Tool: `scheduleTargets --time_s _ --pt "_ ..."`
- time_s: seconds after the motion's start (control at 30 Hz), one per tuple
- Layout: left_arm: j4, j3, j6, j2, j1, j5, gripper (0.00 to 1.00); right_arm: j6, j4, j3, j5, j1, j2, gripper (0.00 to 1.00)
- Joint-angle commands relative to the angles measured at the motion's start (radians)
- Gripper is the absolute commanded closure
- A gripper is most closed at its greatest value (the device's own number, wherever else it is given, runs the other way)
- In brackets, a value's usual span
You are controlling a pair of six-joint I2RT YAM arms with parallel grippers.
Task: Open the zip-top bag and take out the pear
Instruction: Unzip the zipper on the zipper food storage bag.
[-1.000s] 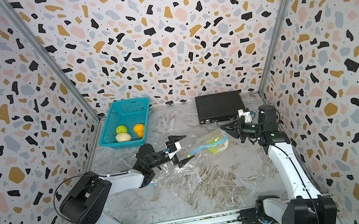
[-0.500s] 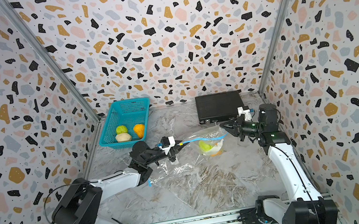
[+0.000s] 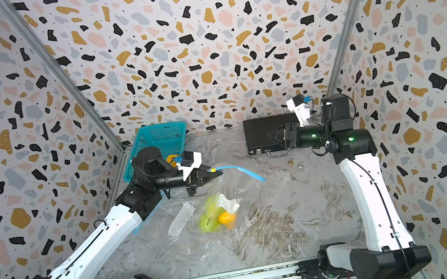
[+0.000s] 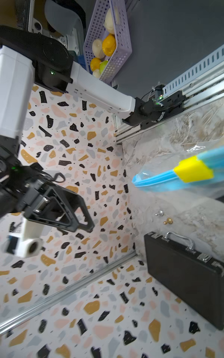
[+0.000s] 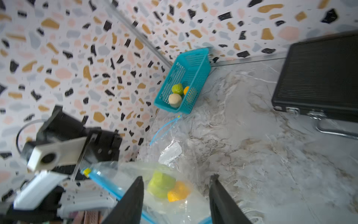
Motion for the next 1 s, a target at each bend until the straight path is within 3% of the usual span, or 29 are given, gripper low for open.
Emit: scheduleTargets --time_s 0.0,0.23,0.5,0.97 --pt "-0.181 0.071 0.062 0.044 0.024 0.072 1.0 -0.166 0.019 -0.012 0.008 0.098 -0.042 0.45" --pt "-0.338 0.194 0.099 0.141 0.05 0.13 1.0 -0.349 0.019 -0.032 0.092 0.314 -0.014 0.49" --pt "-0.444 0.26 0.132 0.214 0.05 0.17 1.0 -0.458 0.07 -0.006 0.153 0.442 0.079 0.51" --pt "-0.567 0.34 0.166 0.268 0.05 0.192 1.0 -0.506 0.243 -0.042 0.258 0.531 0.101 0.68"
